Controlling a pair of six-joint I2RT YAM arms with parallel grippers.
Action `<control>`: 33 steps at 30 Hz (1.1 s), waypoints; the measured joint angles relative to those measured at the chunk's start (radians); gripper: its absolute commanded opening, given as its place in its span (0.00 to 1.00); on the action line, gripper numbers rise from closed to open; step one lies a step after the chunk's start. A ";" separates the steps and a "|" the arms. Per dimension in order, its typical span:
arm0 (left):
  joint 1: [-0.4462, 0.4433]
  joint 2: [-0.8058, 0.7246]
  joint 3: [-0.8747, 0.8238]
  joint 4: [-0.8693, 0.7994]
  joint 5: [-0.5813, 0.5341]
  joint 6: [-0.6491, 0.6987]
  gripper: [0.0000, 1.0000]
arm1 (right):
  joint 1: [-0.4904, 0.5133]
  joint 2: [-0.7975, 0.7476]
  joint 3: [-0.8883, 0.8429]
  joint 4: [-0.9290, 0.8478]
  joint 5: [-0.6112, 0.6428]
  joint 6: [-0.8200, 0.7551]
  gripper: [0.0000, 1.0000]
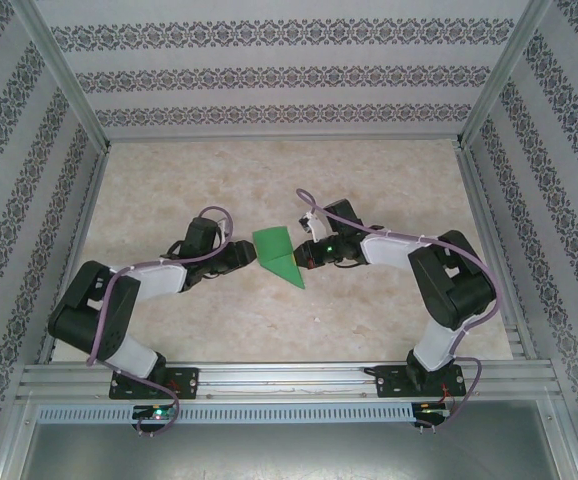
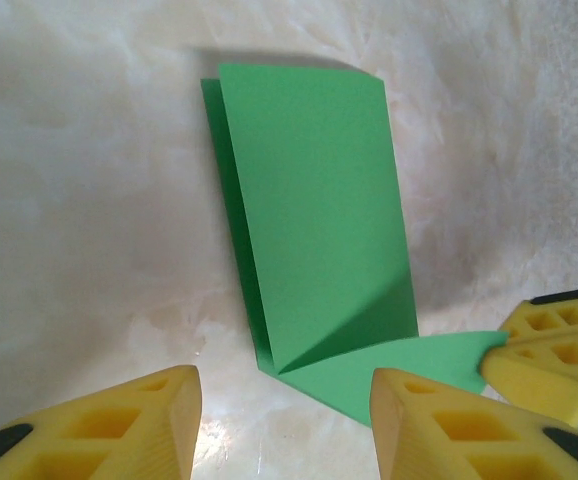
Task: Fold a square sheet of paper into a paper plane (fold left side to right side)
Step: Fourth fold the wing at the center of the table.
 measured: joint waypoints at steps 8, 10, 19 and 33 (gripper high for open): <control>0.000 0.098 0.060 0.063 0.064 -0.017 0.47 | -0.017 -0.025 -0.049 0.060 -0.022 0.045 0.00; 0.000 0.119 0.072 0.076 0.073 -0.022 0.47 | -0.020 -0.030 -0.060 0.076 -0.029 0.055 0.00; 0.000 0.207 0.115 0.116 0.108 -0.042 0.37 | -0.031 -0.045 -0.095 0.129 -0.049 0.087 0.00; 0.000 0.227 0.142 0.122 0.121 -0.049 0.10 | -0.039 -0.104 -0.111 0.103 -0.004 0.097 0.34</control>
